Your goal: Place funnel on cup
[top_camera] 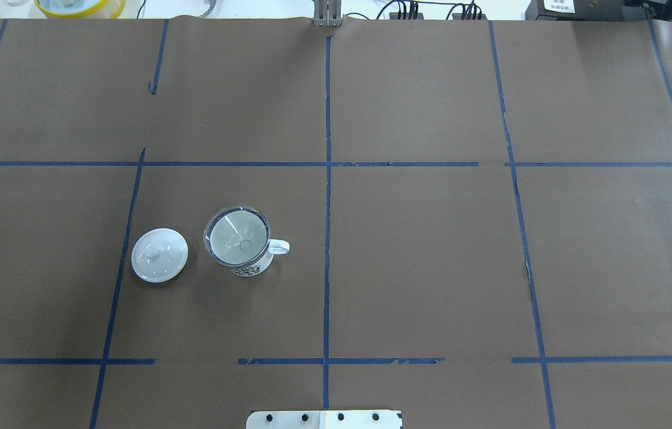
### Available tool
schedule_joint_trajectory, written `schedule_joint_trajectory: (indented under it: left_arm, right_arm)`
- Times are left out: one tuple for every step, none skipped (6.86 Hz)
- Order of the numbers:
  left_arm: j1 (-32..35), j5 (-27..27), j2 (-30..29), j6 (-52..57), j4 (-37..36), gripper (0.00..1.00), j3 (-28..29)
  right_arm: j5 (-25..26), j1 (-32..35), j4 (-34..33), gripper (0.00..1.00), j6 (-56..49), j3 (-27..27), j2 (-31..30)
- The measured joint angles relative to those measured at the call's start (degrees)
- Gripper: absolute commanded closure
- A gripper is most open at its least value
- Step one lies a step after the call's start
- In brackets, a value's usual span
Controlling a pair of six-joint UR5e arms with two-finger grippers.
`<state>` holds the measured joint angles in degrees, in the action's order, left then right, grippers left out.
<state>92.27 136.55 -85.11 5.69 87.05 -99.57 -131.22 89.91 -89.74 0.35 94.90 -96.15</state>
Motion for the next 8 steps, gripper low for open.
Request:
schedule_joint_trajectory:
  left_arm:
    - [0.04,-0.16,0.79,0.05,0.3,0.0,-0.14]
    - [0.01,-0.59,1.11,0.02,0.3,0.0,0.09]
    - [-0.06,-2.01,1.16,-0.07,0.33,0.0,0.39]
    - [-0.11,-3.68,1.03,-0.11,0.5,0.0,0.28]
    - [-0.17,-4.28,0.75,-0.06,0.8,0.0,0.03]
    - [-0.21,-3.4,0.45,-0.05,0.91,0.0,-0.48]
    - [-0.23,-0.5,0.44,-0.04,0.85,0.0,-0.95]
    - [-0.27,2.21,0.55,0.02,0.76,0.0,-0.86]
  right_arm:
    - [0.0,0.0,0.0,0.0,0.0,-0.02,0.0]
    - [0.0,0.0,0.0,0.0,0.0,-0.01,0.0]
    - [0.0,0.0,0.0,0.0,0.0,0.0,0.0]
    - [0.0,0.0,0.0,0.0,0.0,0.01,0.0]
    - [0.0,0.0,0.0,0.0,0.0,0.01,0.0]
    - [0.0,0.0,0.0,0.0,0.0,0.02,0.0]
    - [0.0,0.0,0.0,0.0,0.0,0.01,0.0]
    - [0.0,0.0,0.0,0.0,0.0,-0.01,0.0]
